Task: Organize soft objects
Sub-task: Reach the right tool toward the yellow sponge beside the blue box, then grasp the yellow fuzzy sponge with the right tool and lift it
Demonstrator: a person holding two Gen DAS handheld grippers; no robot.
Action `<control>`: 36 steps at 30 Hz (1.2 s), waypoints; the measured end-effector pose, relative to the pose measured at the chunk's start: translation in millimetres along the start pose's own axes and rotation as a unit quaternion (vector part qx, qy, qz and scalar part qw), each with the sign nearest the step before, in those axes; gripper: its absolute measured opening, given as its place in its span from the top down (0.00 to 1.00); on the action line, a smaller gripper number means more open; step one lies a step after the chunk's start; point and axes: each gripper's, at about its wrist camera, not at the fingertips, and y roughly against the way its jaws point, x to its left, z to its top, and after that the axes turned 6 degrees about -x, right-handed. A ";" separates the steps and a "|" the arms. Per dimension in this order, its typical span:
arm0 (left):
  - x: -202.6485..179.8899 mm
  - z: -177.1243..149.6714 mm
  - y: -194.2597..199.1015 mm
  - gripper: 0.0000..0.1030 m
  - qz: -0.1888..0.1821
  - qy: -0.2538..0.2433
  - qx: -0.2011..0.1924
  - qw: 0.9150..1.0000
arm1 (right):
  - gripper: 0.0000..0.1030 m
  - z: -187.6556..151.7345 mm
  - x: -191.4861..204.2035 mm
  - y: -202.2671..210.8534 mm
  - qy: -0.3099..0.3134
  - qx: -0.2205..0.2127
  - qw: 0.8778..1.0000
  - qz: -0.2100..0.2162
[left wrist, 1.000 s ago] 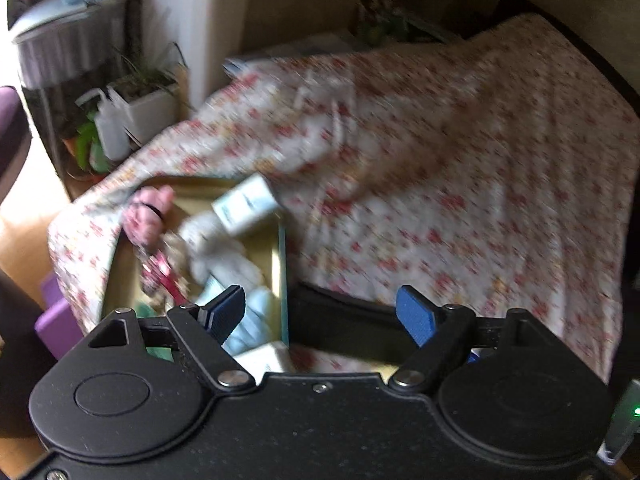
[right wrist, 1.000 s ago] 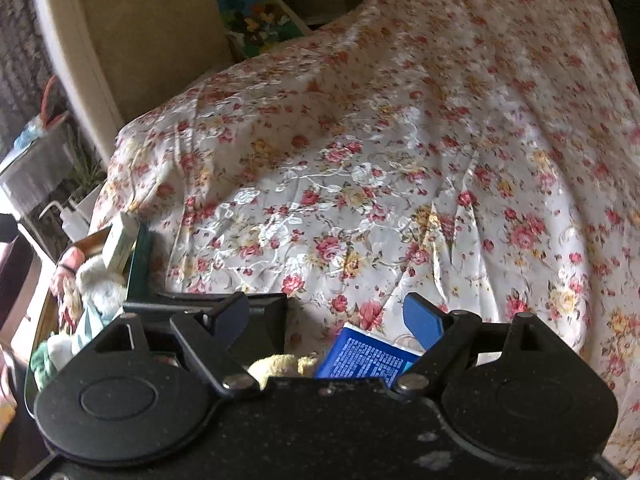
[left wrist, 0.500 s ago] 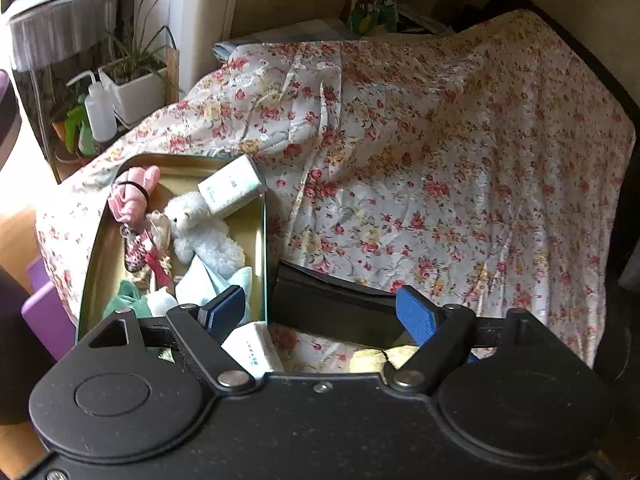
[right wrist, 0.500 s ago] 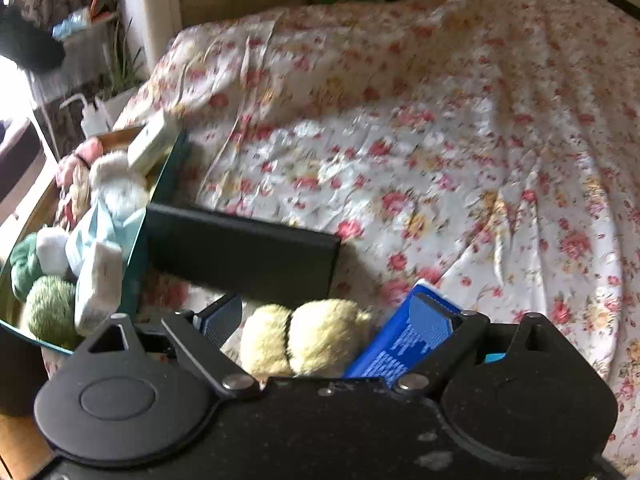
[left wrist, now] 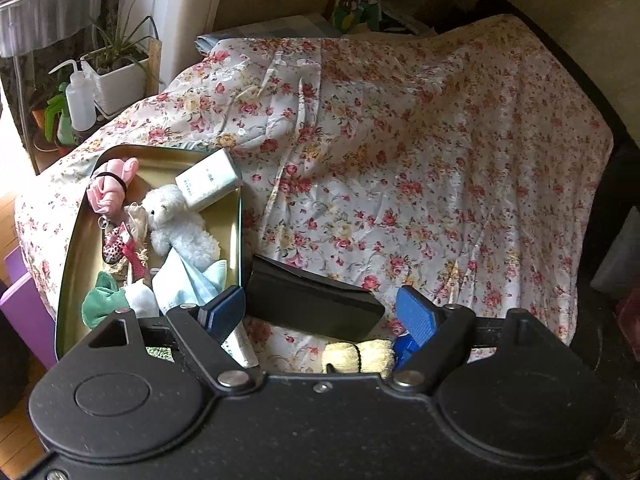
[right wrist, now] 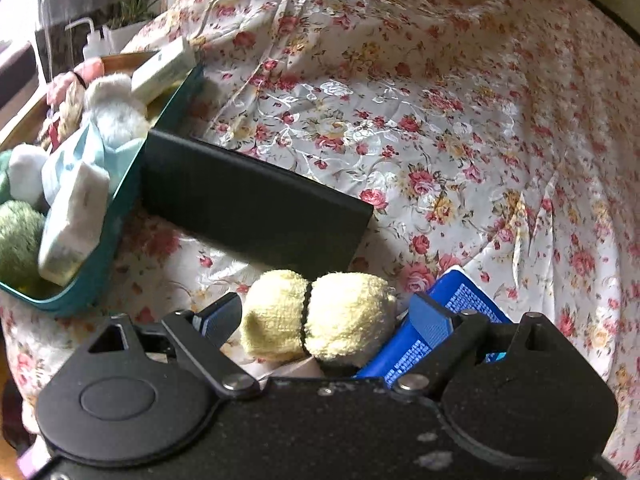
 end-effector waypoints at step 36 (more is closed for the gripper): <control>-29.7 -43.6 -63.5 0.24 0.016 -0.047 0.112 0.992 | 0.38 53.9 -135.1 27.3 -0.264 -0.070 0.962 0.015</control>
